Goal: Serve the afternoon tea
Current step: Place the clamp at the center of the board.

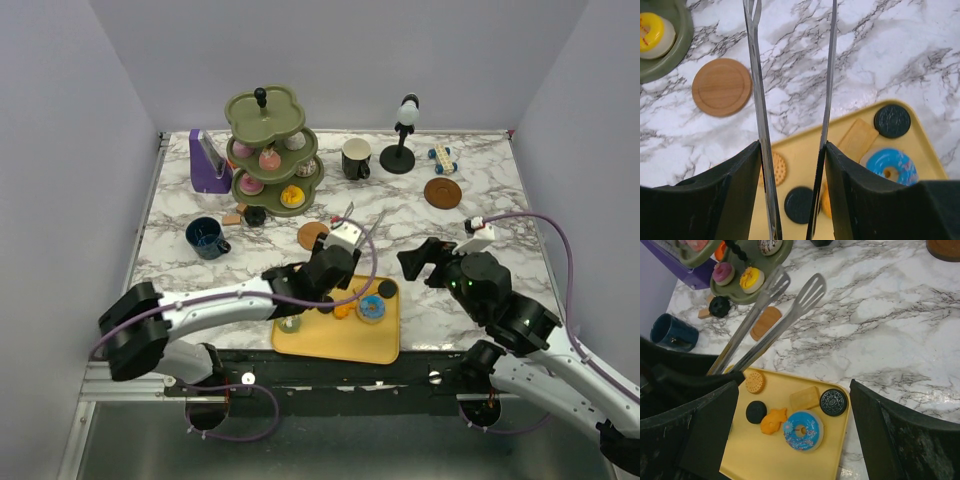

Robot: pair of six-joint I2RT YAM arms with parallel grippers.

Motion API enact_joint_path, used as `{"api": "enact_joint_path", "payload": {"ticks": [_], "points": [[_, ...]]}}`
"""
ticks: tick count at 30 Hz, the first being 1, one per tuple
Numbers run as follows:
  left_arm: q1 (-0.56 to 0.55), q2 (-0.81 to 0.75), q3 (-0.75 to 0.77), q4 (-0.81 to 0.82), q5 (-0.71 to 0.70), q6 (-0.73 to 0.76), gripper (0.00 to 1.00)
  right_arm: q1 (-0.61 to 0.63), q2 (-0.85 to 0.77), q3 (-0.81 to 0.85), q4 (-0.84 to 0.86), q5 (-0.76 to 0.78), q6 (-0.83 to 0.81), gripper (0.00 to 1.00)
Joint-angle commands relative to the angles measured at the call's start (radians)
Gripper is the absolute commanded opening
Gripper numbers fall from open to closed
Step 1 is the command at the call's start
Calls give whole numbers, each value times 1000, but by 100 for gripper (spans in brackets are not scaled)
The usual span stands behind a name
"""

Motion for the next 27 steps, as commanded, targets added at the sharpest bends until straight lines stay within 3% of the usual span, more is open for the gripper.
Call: {"api": "enact_joint_path", "payload": {"ticks": [1,5,11,27], "points": [[76,244,249,31,141,108,59,4,-18,17,-4,21,-7,100],[110,469,480,-69,156,107,58,4,-29,35,-24,33,-22,100],[173,649,659,-110,194,58,58,4,-62,36,-35,27,-22,100],[253,816,711,-87,280,33,59,4,-142,61,-73,38,-24,100]]}}
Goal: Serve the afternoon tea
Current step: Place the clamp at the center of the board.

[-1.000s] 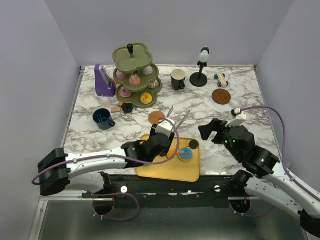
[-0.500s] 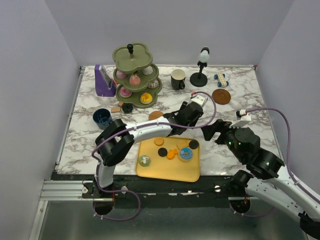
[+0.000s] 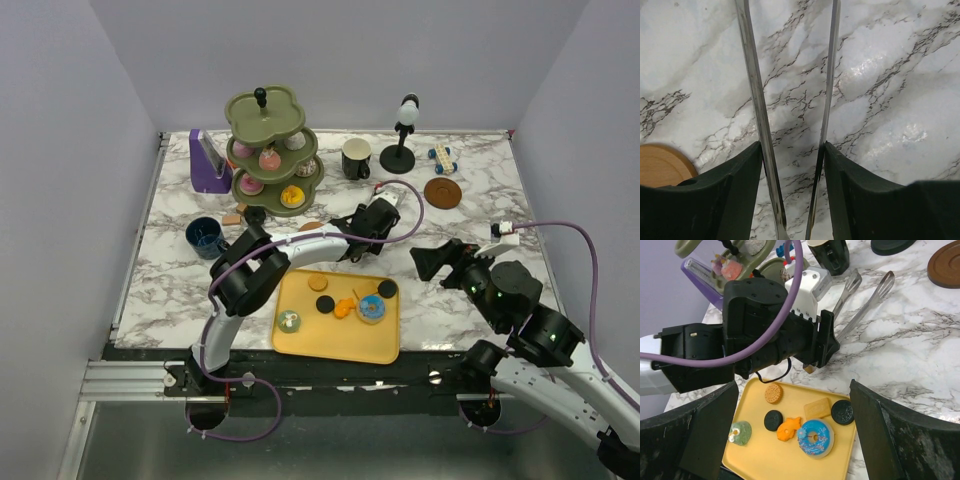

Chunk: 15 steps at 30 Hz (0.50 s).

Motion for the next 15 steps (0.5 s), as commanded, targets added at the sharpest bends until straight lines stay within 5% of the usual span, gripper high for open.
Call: {"api": "enact_joint_path", "payload": {"ticks": [1,15], "points": [[13,21,4,27,62,-23,60,4,-11,16,-41,36,-11,100],[15,24,36,-53,158,-37,79,4,-4,16,-38,55,-16,100]]}}
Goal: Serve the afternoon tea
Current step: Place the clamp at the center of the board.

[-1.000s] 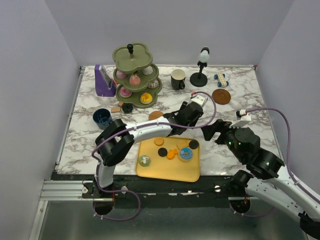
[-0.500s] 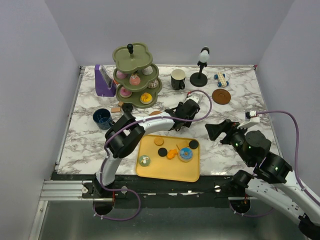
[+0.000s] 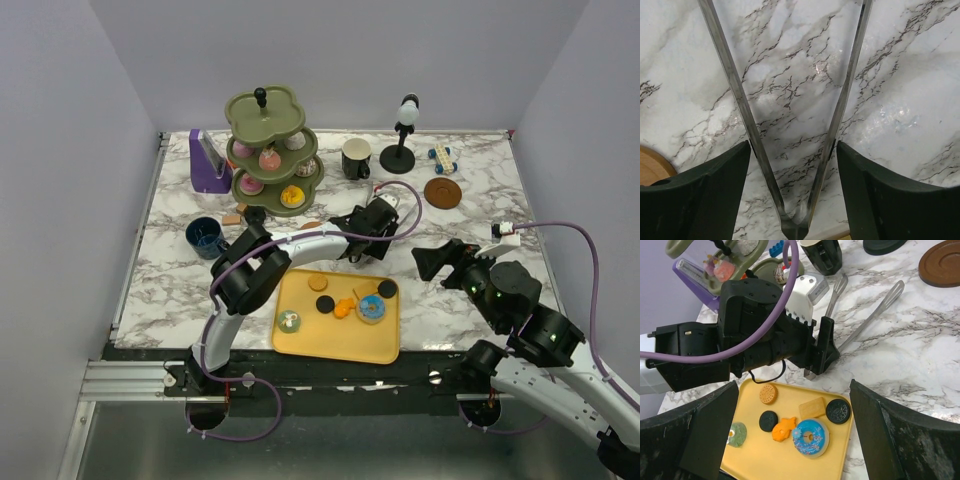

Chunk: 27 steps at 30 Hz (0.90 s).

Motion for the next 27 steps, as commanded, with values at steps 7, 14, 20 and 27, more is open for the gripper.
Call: {"api": "enact_joint_path", "payload": {"ticks": [7,14,20,27], "points": [[2,-33,27,-17,93,-15,98,4,4,18,-20,34,-15,100],[34,-17,121,-112,127,34,99,5,15,22,-20,36,-16,100],[67,22,225,-211,188,85,99,4,19,19,-18,41,-14,100],[85,83,331,-320,239,109,99,4,38,21,-6,45,-18,100]]}}
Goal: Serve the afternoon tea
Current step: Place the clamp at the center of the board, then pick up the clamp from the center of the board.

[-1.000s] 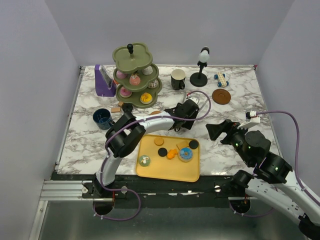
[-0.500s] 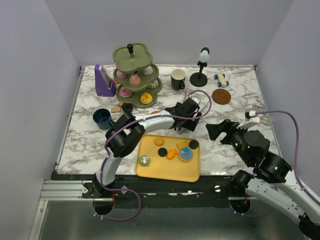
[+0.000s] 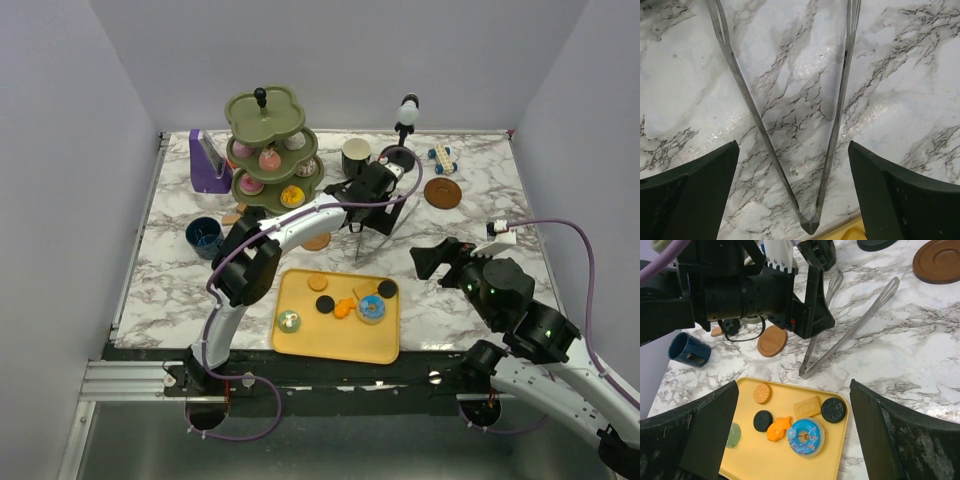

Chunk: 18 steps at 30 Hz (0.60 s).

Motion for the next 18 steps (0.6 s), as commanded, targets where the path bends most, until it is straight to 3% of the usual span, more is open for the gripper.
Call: {"api": "enact_joint_path", "payload": {"ticks": [1,18], "points": [[4,51,34,-102,65,36,99,4,11,21,-5,31,-18,100],[-5,89,83,-152,135,43,99,4,19,11,6,35,-14,100]]}}
